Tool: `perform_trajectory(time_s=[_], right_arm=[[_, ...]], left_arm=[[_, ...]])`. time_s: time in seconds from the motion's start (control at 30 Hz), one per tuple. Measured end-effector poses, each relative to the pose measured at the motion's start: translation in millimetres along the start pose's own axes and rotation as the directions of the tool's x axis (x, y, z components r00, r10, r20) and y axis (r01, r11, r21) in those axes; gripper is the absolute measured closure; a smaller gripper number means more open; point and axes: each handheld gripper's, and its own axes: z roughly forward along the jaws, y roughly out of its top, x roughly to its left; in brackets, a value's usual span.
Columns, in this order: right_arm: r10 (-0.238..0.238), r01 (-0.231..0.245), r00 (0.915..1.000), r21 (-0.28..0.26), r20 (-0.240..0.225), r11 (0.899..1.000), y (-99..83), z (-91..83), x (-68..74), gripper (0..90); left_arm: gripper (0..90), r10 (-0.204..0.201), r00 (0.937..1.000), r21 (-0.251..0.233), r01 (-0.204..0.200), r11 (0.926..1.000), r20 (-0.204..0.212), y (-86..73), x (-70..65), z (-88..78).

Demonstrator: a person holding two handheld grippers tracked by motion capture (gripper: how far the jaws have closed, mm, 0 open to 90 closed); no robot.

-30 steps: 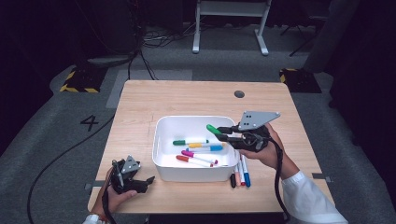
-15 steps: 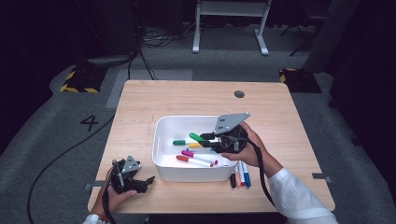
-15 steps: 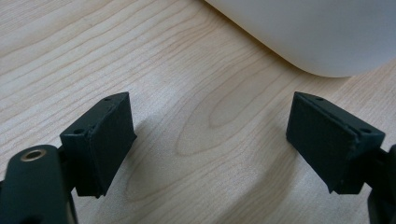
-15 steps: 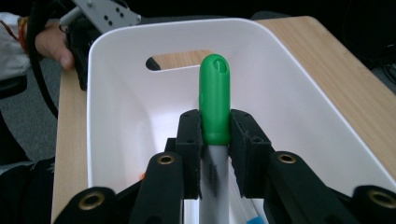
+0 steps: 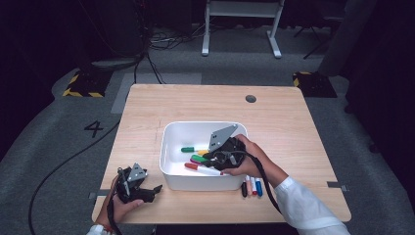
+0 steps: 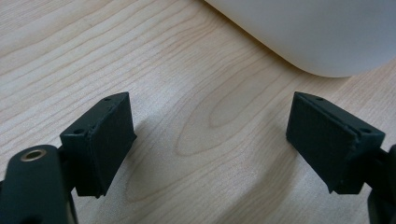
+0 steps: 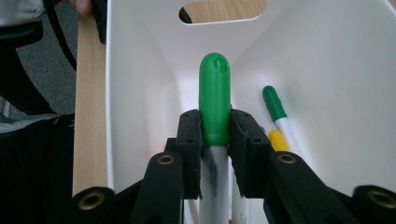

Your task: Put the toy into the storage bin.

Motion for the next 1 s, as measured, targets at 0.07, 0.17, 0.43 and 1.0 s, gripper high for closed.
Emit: perform_trajectory(time_s=[0.07, 0.17, 0.43, 1.0], right_arm=[[-0.007, 0.007, 0.9999, 0.009, -0.007, 1.000, 0.7, 1.1, 1.0, 75.0], [-0.007, 0.007, 0.9999, 0.019, -0.014, 1.000, 2.1, 3.3, 3.2, 75.0], [-0.003, 0.003, 0.9999, 0.037, -0.012, 0.999, 7.6, 6.2, 6.2, 74.6], [0.034, -0.029, 0.9979, -0.083, 0.055, 0.996, -1.0, -11.3, 1.4, 57.0]], left_arm=[[15.3, 0.000, 1.0000, 0.000, 0.000, 1.0000, 0.000, 0.0, 0.0, 0.0], [15.3, -0.001, 1.0000, 0.000, 0.001, 1.0000, 0.000, 0.0, -0.1, 0.1], [15.3, -0.001, 1.0000, 0.000, 0.001, 1.0000, 0.000, 0.0, -0.1, 0.0], [15.3, 0.000, 1.0000, 0.000, 0.000, 1.0000, 0.001, 0.0, -0.1, 0.0]])
